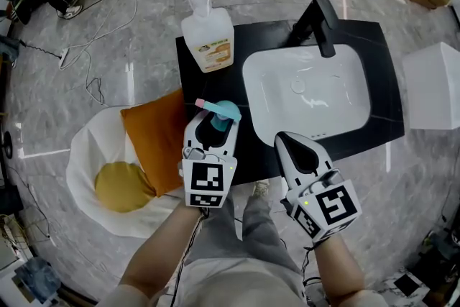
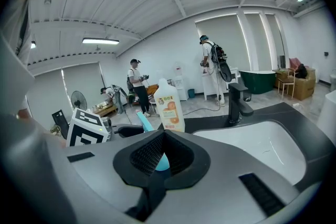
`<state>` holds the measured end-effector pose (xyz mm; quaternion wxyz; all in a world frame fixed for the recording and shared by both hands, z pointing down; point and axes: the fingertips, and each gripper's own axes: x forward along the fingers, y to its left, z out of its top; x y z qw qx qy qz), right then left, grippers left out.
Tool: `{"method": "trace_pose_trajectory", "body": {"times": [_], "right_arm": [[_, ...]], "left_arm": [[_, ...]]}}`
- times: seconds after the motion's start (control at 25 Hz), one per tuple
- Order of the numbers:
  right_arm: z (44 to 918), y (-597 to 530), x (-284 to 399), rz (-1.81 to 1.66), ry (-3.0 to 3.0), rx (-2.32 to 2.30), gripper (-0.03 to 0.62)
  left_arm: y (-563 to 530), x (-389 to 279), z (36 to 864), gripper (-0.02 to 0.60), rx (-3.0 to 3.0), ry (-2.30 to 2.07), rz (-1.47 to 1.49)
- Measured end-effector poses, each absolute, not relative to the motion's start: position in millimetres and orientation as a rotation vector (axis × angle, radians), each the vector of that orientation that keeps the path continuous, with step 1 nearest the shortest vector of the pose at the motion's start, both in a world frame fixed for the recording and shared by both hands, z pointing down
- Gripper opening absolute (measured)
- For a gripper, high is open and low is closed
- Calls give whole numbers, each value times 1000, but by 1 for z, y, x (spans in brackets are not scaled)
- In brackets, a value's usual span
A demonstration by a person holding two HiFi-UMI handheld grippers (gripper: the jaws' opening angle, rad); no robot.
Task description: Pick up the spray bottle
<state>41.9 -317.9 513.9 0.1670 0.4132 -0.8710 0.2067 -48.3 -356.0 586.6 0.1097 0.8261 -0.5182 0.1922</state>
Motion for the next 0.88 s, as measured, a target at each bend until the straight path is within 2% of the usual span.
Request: {"method": "trace_pose_trajectory", "body": {"times": [0.4, 0.88], "right_arm": [[492, -312, 50, 574, -2494, 1226, 28], [371, -302, 63, 292, -2603, 1281, 28]], "left_arm": [[-344, -48, 555, 169, 2506, -1486, 474], [-319, -48, 428, 164, 2765, -1452, 444]]}}
